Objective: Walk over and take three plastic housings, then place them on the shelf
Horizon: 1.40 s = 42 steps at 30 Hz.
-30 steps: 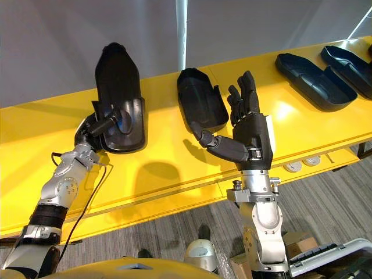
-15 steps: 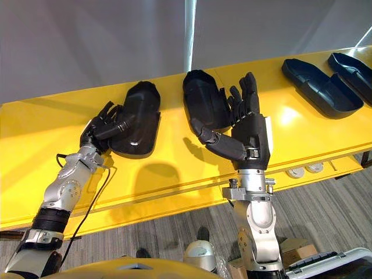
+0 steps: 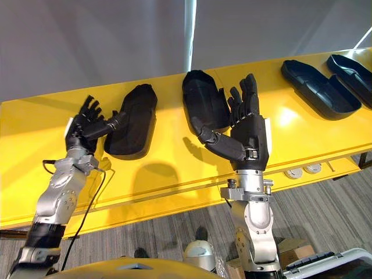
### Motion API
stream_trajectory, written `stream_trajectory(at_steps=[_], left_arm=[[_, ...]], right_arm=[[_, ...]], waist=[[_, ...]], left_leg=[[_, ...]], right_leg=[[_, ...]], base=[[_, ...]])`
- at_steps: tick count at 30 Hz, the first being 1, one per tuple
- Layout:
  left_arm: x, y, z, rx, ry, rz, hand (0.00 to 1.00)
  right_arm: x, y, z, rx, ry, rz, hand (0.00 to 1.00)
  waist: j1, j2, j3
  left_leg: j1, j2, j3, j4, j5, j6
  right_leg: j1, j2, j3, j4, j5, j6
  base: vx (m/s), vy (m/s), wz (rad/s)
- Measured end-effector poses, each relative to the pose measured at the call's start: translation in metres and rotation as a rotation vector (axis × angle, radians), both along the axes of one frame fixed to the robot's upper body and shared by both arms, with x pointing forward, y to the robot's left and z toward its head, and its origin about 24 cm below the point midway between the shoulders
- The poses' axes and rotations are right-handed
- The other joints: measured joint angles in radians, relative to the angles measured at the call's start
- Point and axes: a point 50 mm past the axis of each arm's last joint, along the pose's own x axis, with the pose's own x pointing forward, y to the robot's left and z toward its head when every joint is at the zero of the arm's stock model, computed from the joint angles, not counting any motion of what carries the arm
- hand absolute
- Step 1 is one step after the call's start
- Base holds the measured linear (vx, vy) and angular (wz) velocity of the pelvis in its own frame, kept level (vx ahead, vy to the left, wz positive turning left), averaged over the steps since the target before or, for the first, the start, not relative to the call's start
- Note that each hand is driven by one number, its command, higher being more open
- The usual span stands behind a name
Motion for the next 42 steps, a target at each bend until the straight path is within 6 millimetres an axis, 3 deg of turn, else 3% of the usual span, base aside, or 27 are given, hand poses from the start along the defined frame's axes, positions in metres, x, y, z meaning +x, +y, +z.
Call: stream_trajectory(at_steps=[5,12,13,14,16,21,28,31,36,39,42], left_arm=[[-0.033,-0.010,0.036,-0.065,-0.255,-0.011,1.00],[-0.055,-0.009,0.051,-0.082,-0.458,-0.035,1.00],[-0.060,-0.009,0.052,-0.083,-0.484,-0.034,1.00],[-0.087,0.006,0.076,-0.051,-0.711,0.047,1.00],[-0.087,0.006,0.076,-0.051,-0.711,0.047,1.00],[-0.089,0.007,0.069,-0.048,-0.669,0.062,1.00],[-0.073,0.005,0.016,-0.025,-0.386,0.104,1.00],[-0.069,0.002,0.004,0.032,-0.300,0.101,1.00],[-0.065,-0.003,-0.001,0.077,-0.238,0.066,1.00],[-0.065,-0.004,-0.001,0.095,-0.235,0.036,1.00],[-0.061,-0.003,-0.001,0.133,-0.225,0.002,1.00]], right_arm=[[-0.001,0.005,-0.004,-0.045,0.020,-0.010,1.00],[0.003,0.008,-0.002,-0.033,0.022,-0.023,1.00],[0.004,0.008,-0.001,-0.031,0.016,-0.026,1.00],[0.016,0.007,0.002,-0.012,0.003,-0.061,1.00],[0.016,0.007,0.002,-0.012,0.003,-0.061,1.00],[0.016,0.006,0.000,-0.013,0.013,-0.059,1.00],[0.021,0.002,-0.012,-0.064,0.052,-0.017,1.00],[0.028,-0.003,0.003,-0.118,-0.016,-0.002,1.00],[0.045,-0.015,0.045,-0.212,-0.174,-0.028,1.00],[0.052,-0.018,0.054,-0.247,-0.177,-0.025,1.00],[0.063,-0.020,0.049,-0.282,-0.100,0.000,1.00]], waist=[[0.034,-0.002,-0.014],[0.065,-0.014,-0.041],[0.065,-0.017,-0.044],[0.088,-0.039,-0.084],[0.088,-0.039,-0.084],[0.086,-0.039,-0.084],[0.101,-0.044,-0.073],[0.104,-0.050,-0.061],[0.122,-0.053,-0.046],[0.133,-0.053,-0.045],[0.138,-0.057,-0.043]], left_leg=[[0.000,-0.001,-0.026,0.000,0.001,0.000],[-0.001,-0.008,-0.060,-0.008,0.013,0.004],[0.000,-0.012,-0.065,-0.021,0.019,0.005],[0.003,-0.022,-0.094,-0.078,0.068,0.010],[0.003,-0.022,-0.094,-0.078,0.068,0.010],[0.003,-0.024,-0.100,-0.077,0.068,0.010],[-0.008,-0.031,-0.102,-0.069,0.059,0.008],[-0.036,-0.038,-0.102,-0.068,0.063,0.013],[-0.040,-0.036,-0.118,-0.067,0.071,0.020],[-0.043,-0.035,-0.120,-0.063,0.070,0.020],[-0.044,-0.035,-0.119,-0.056,0.065,0.021]], right_leg=[[0.023,-0.001,-0.034,-0.012,0.000,0.000],[0.042,-0.008,-0.068,-0.013,-0.001,-0.001],[0.041,-0.010,-0.072,-0.013,-0.001,-0.001],[0.042,-0.011,-0.114,-0.011,-0.003,-0.004],[0.042,-0.011,-0.114,-0.011,-0.003,-0.004],[0.042,-0.011,-0.113,-0.011,-0.003,-0.003],[0.021,-0.023,-0.098,0.011,-0.006,-0.004],[-0.008,-0.031,-0.093,0.015,-0.005,-0.003],[-0.007,-0.031,-0.107,0.026,-0.005,-0.002],[-0.006,-0.030,-0.108,0.025,-0.005,-0.003],[-0.006,-0.031,-0.105,0.025,-0.004,-0.003]], base=[[0.00,-0.011,0.16],[-0.03,-0.003,0.15],[-0.03,0.005,0.10],[-0.02,0.005,0.04],[0.00,0.000,0.00],[0.00,0.000,0.00],[0.00,0.000,0.00],[-0.03,0.021,-0.01],[0.02,0.001,0.09],[0.05,-0.001,0.03],[0.01,0.002,0.00]])
